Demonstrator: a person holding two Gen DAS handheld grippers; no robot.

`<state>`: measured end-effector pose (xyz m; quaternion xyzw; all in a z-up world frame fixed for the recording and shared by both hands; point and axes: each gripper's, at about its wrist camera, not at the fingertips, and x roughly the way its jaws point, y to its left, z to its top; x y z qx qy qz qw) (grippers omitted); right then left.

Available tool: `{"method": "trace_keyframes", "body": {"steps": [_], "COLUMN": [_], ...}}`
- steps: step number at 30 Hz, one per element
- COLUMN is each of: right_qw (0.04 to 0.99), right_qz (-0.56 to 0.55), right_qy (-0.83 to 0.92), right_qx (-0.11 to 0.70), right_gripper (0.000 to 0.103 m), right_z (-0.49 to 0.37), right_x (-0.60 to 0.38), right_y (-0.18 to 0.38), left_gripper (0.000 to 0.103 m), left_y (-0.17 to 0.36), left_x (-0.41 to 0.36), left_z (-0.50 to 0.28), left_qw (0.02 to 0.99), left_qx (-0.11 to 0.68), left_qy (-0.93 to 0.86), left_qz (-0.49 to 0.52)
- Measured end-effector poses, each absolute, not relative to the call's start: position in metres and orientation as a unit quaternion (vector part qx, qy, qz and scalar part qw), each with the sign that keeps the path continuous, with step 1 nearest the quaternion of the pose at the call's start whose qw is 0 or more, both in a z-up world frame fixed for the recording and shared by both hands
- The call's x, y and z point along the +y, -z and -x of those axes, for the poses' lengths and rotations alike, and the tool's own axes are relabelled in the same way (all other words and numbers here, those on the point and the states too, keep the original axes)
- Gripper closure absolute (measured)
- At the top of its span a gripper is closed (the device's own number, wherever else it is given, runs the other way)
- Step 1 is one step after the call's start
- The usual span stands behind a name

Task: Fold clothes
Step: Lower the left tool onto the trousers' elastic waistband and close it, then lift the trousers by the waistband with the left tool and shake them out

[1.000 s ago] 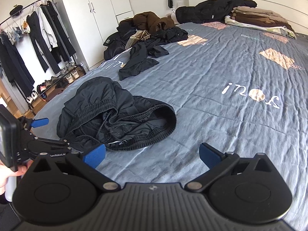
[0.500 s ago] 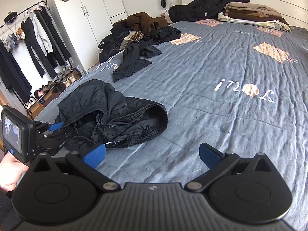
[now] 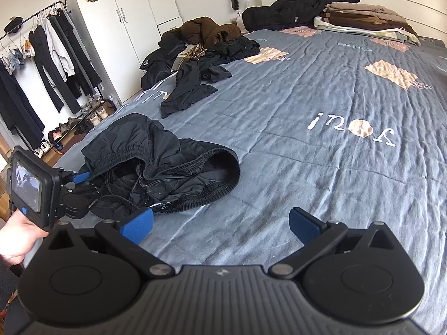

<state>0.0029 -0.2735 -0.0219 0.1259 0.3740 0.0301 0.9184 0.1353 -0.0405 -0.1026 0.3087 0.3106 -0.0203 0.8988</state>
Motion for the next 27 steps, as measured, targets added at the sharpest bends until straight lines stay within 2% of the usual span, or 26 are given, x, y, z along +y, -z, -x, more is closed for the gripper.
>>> {"method": "trace_keyframes", "body": {"steps": [5, 12, 27], "right_qw": [0.918, 0.923, 0.931], "right_qz": [-0.128, -0.137, -0.165], "right_qy": [-0.025, -0.018, 0.015], "right_qx": [0.375, 0.358, 0.326], "right_gripper": [0.0, 0.0, 0.0], "right_z": [-0.001, 0.01, 0.052], "right_x": [-0.28, -0.293, -0.338], "right_y": [0.023, 0.012, -0.002], "left_gripper": [0.097, 0.097, 0.097], "left_y": [0.077, 0.024, -0.063], "left_x": [-0.035, -0.05, -0.141], "left_z": [-0.132, -0.128, -0.083], "left_qw": [0.916, 0.925, 0.924], "left_qx": [0.292, 0.256, 0.182], "left_qy": [0.03, 0.059, 0.156], "left_qz": [-0.274, -0.275, -0.297]}}
